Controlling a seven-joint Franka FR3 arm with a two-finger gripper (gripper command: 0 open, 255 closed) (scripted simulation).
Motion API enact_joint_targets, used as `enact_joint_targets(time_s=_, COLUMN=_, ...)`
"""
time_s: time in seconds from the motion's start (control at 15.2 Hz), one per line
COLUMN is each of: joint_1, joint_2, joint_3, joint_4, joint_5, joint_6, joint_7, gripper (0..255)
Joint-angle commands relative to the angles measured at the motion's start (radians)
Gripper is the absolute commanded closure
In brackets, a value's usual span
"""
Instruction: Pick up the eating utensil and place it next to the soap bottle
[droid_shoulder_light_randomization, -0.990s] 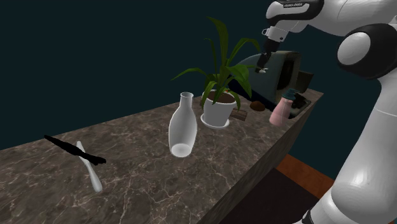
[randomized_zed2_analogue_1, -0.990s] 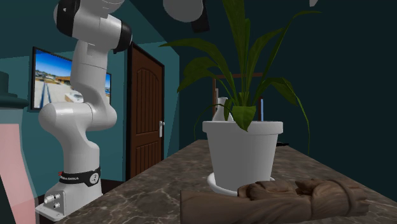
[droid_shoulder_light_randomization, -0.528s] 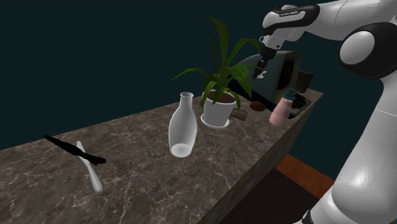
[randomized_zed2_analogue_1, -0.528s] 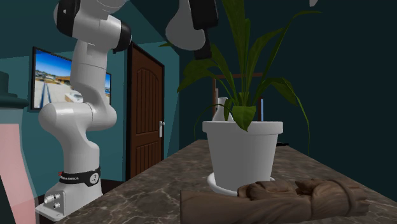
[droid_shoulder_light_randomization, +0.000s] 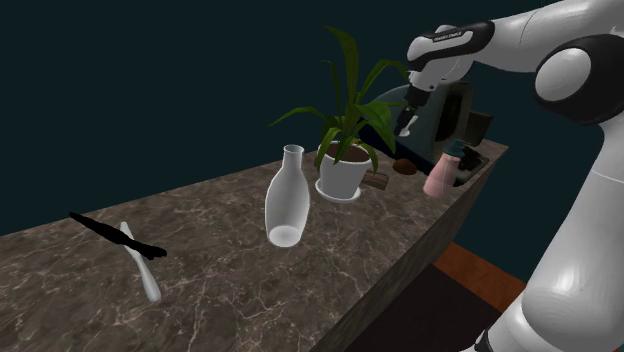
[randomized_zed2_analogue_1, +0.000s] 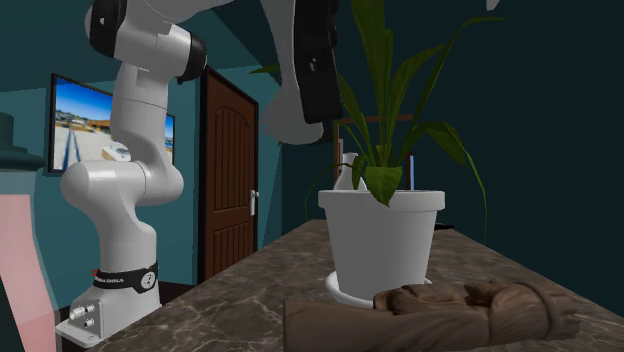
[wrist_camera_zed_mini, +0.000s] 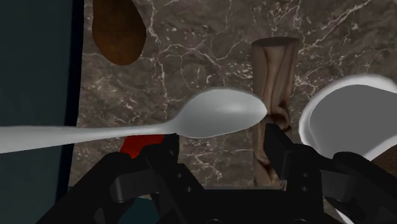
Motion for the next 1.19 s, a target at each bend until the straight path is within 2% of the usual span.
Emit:
enact_joint_targets(time_s=0.0, joint_1=0.0, joint_2=-0.001, joint_3=0.0, joint_4=-0.033, joint_5=0.001, joint_6=0.03, joint_7=-0.005, gripper=255)
enact_joint_targets(time_s=0.4, joint_1=0.001, joint_2=0.009, joint_3=0.003, joint_4=-0.1, joint_5=0.012, joint_6=0.106, joint_7=-0.018, gripper=255)
enact_joint_targets(time_s=0.46, joint_1=0.002, joint_2=0.007, joint_3=0.003, joint_4=-0.089, joint_5=0.009, joint_6=0.093, joint_7=-0.014, gripper=255)
enact_joint_targets(time_s=0.53, joint_1=0.002, joint_2=0.007, joint_3=0.003, joint_4=-0.089, joint_5=0.009, joint_6=0.093, joint_7=-0.014, gripper=0)
enact_joint_targets(time_s=0.79, joint_1=0.022, joint_2=-0.013, joint_3=-0.055, joint_4=-0.26, joint_5=0.051, joint_6=0.39, joint_7=0.511, gripper=0)
enact_joint_targets(time_s=0.92, joint_1=0.045, joint_2=-0.022, joint_3=-0.088, joint_4=-0.351, joint_5=0.036, joint_6=0.542, joint_7=0.806, gripper=0)
enact_joint_targets(time_s=1.06, joint_1=0.082, joint_2=-0.024, joint_3=-0.133, joint_4=-0.439, joint_5=-0.016, joint_6=0.685, joint_7=1.139, gripper=0)
enact_joint_targets(time_s=1.12, joint_1=0.089, joint_2=-0.024, joint_3=-0.141, joint_4=-0.446, joint_5=-0.022, joint_6=0.697, joint_7=1.172, gripper=0)
